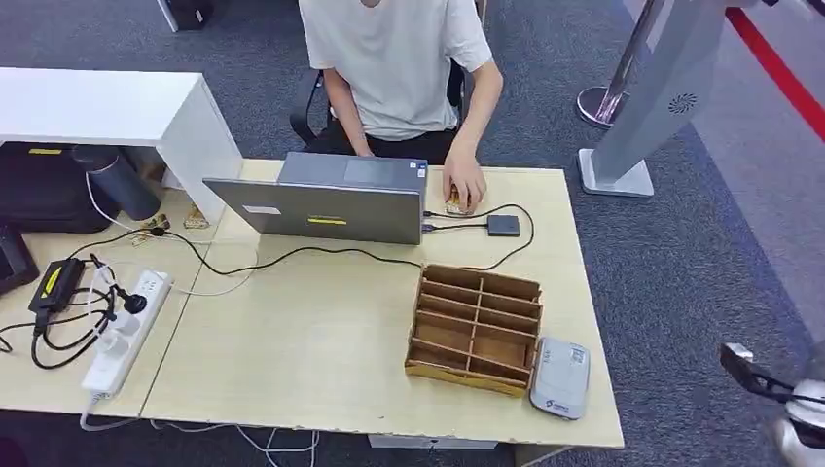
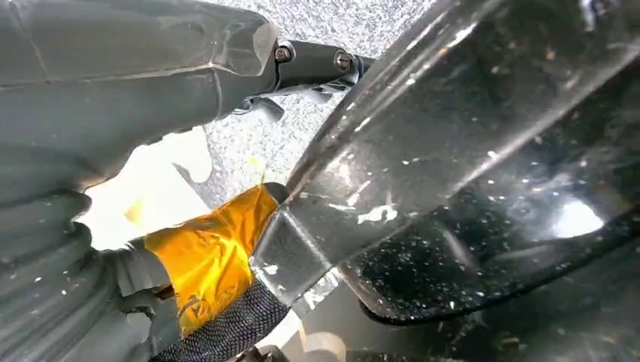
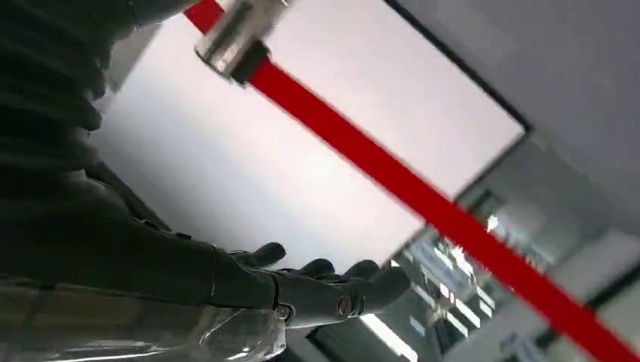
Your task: Pass the card to the sensor for recognition and then transmit it.
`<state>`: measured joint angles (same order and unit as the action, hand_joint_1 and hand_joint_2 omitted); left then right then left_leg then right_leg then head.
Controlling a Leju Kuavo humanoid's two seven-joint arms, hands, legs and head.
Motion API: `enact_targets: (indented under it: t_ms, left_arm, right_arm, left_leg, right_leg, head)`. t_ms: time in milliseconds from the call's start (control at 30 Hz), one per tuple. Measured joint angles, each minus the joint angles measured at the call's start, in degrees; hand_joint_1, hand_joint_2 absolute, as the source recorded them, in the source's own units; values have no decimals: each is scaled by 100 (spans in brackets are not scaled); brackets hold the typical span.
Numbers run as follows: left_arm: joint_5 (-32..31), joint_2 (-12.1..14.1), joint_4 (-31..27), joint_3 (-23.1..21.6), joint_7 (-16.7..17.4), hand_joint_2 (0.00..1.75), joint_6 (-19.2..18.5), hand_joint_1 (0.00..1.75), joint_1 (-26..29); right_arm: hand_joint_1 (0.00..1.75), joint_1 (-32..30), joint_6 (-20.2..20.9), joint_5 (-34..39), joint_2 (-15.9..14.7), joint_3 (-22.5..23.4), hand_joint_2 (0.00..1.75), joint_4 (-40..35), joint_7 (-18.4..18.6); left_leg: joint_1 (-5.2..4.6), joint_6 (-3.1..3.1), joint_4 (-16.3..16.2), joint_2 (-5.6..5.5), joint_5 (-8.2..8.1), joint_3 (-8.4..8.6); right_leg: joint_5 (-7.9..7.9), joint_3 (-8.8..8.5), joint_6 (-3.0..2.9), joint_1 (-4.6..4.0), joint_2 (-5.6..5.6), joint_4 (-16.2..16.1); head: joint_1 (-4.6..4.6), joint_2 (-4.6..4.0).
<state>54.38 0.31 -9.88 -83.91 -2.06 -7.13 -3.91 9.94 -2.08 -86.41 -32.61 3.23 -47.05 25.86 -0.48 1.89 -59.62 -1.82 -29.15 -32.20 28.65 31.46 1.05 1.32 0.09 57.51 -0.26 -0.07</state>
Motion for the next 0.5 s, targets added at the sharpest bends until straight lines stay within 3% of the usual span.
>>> enact_targets:
  t_ms: [233,333,500]
  left_arm:
    - [-83,-2,0,0,53,175,31,0,-24]
    - [-79,-2,0,0,92,175,42,0,-27]
    - [-22,-2,0,0,208,175,42,0,-36]
  right_arm:
    - [0,-710,-61,256,429,814,175,1118,-66]
    - [0,-831,-223,274,693,1077,175,1693,-134]
    - [0,-855,-135,563,1045,1411,175,2430,-359]
  left_leg:
    - [0,-2,3,6,-8,2]
    - [1,-2,4,10,-8,3]
    - [3,-2,6,21,-8,12]
  right_leg:
    - [5,4,-2,0,6,-1]
    - [6,4,-3,-1,7,-1]
    - [6,2,-3,-2,18,0]
  head:
    - [-7,0]
    - [0,0]
    - [-2,0]
